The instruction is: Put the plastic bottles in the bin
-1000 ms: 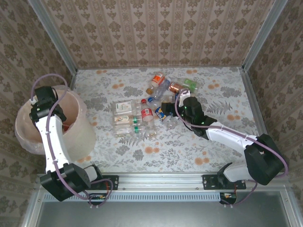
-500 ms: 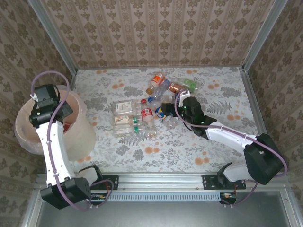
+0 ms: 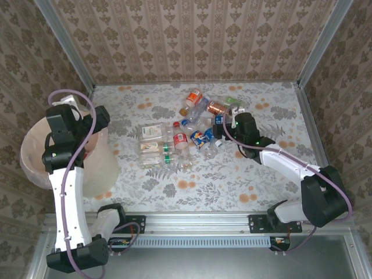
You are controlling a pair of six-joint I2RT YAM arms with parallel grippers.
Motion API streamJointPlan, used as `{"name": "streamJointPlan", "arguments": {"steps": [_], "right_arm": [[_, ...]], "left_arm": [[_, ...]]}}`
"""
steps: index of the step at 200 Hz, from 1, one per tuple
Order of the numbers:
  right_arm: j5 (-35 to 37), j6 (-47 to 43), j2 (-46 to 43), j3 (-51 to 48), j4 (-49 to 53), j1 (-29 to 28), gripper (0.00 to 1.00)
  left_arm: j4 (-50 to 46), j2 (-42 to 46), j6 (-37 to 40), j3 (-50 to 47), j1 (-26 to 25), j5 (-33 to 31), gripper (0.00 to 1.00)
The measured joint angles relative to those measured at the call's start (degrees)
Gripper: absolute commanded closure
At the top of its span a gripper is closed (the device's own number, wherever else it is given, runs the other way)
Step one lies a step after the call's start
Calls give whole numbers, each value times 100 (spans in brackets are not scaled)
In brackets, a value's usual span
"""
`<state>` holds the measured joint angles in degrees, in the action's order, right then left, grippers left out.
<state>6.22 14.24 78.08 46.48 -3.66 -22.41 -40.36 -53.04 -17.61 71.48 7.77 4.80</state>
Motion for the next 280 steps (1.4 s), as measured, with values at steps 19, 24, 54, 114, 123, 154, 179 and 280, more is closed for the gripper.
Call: {"name": "streamJointPlan", "arguments": {"steps": [19,24,54,114,123,154,179,280], "right_arm": [[-74,-245,133,374,415,247,0],[-90,-313,201,479,507,295,0],[-376,-575,553,772,994,612,0],[-1193,-1416,1436,1484,1980,1222,0],[-1327,-1694,1521,1646,2129,1272,0],[-1539,-2734,1945,2409,2660,1355,0],[-1554,-3508,2422,3086,3093,1366,0],[-1517,-5276,3928,4804,4207,1342,3]], "left_arm": [[352,-24,-133,-70,-162,358,0],[420,-44,-160,-72,-214,422,0],[831,-205,-339,-74,-619,704,0],[1196,-730,-492,-74,-1281,787,0],[1224,-787,-516,-74,-1353,780,0],[1519,-896,-717,-74,-1609,791,0],[1742,-990,-822,-74,-1821,778,0],[2072,-1182,-925,-227,-1950,686,0]]}}
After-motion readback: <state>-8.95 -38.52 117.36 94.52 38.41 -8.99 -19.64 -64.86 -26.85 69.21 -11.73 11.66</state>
